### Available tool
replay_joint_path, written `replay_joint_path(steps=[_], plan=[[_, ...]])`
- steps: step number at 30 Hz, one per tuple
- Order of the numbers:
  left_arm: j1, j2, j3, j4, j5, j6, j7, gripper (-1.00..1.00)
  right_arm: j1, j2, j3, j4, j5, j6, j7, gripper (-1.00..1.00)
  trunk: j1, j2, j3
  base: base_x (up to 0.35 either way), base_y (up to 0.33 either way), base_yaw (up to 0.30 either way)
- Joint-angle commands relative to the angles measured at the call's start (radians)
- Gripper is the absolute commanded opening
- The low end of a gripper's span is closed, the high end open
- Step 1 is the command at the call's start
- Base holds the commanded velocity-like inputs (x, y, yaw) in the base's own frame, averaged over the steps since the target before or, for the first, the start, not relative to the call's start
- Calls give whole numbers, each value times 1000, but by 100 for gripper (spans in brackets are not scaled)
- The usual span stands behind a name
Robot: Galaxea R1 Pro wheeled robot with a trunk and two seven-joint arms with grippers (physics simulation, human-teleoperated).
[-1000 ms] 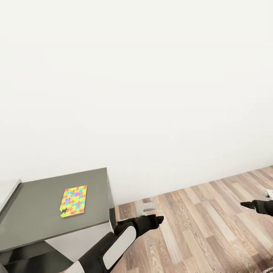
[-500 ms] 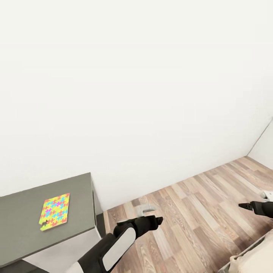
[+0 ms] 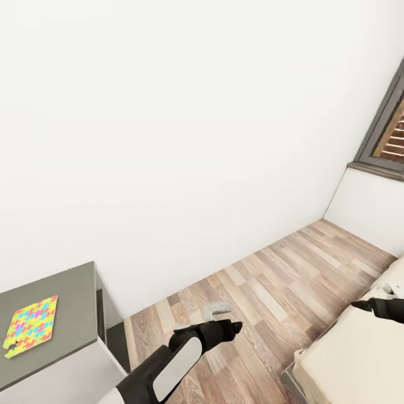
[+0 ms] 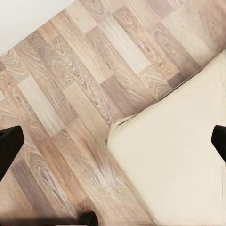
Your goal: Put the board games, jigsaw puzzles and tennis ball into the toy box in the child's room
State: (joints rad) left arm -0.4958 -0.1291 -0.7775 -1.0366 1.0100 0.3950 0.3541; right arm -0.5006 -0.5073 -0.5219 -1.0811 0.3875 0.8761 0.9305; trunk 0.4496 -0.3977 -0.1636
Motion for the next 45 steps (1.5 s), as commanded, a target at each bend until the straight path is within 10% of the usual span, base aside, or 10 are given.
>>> replay_joint_path(steps=[1, 45], plan=[[-1, 0, -2, -1, 10, 1, 9, 100, -1, 4, -1, 0, 11, 3, 10, 100, 0, -2, -1, -150, -280, -271], [-1, 5, 10, 37, 7, -1, 11, 100, -1, 30, -1, 11, 10, 6, 11, 100, 0, -2, 39, -17, -95, -268]])
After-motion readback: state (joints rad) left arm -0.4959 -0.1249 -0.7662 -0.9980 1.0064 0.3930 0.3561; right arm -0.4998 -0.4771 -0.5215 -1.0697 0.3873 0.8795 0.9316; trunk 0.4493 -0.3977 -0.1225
